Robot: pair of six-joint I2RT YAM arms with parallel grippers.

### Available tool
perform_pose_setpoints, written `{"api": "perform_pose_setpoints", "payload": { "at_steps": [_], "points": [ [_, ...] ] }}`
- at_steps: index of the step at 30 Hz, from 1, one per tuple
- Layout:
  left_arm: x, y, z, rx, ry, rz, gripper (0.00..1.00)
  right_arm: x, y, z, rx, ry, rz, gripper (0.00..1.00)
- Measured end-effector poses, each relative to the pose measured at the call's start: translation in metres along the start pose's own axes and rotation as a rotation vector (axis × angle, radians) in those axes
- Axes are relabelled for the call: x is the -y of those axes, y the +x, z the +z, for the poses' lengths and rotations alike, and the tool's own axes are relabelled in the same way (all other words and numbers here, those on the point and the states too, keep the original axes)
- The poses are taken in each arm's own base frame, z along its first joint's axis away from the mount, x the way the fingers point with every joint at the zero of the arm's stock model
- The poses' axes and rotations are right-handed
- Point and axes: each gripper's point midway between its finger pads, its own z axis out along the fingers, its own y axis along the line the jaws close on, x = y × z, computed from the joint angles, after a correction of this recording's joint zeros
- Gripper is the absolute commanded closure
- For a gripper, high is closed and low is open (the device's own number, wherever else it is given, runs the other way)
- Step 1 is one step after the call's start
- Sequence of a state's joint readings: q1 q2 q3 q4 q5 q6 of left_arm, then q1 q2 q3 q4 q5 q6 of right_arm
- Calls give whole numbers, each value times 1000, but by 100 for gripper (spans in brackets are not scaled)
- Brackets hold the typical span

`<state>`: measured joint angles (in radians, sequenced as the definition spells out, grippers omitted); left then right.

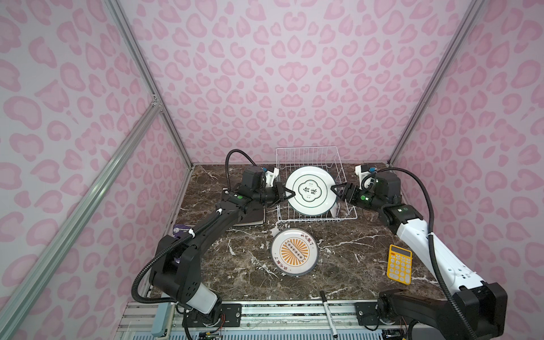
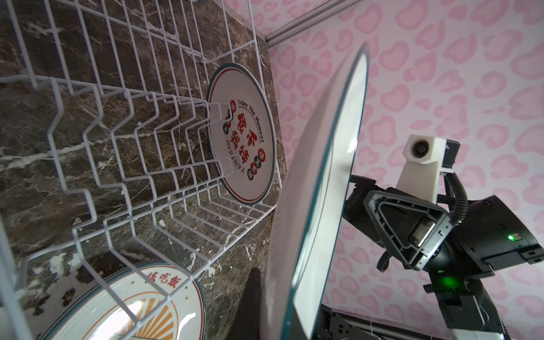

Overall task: Unload the plates from the dish rack
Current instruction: 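Carry the green-rimmed plate toward the plate stack with the right gripper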

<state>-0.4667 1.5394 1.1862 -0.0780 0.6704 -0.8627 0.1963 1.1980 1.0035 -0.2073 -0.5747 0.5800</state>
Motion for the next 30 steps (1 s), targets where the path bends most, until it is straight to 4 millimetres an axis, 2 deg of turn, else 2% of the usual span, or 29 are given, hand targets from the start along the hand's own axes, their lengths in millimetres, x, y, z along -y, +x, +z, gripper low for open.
{"api": "perform_pose_setpoints", "payload": {
  "at_steps": [1, 5, 6, 10, 16, 21, 27, 30],
  "points": [
    [0, 2, -2, 3, -5, -2, 97, -1, -1, -2, 9, 1, -19, 26],
    [-1, 4, -14, 25, -26, -7, 97, -6, -3, -11, 39, 2, -90, 4],
    [-1, 4, -17, 30, -31, -8, 97, -7, -2, -13, 42, 0, -108, 2],
    [-2, 9, -28, 47, -45, 0, 97, -19, 7, -18, 47, -20, -215, 2],
    [-15, 31, -43, 35, -89, -24, 97, -45, 22, -26, 63, -41, -454, 2],
    [-24, 49, -58, 37, -114, -31, 97, -55, 43, -30, 57, -59, -641, 2],
    [-37, 73, -78, 37, -165, -25, 97, -64, 54, -32, 49, -80, -783, 2],
    [-46, 87, -85, 20, -195, -25, 97, -68, 67, -31, 13, -99, -870, 2]
  ]
}}
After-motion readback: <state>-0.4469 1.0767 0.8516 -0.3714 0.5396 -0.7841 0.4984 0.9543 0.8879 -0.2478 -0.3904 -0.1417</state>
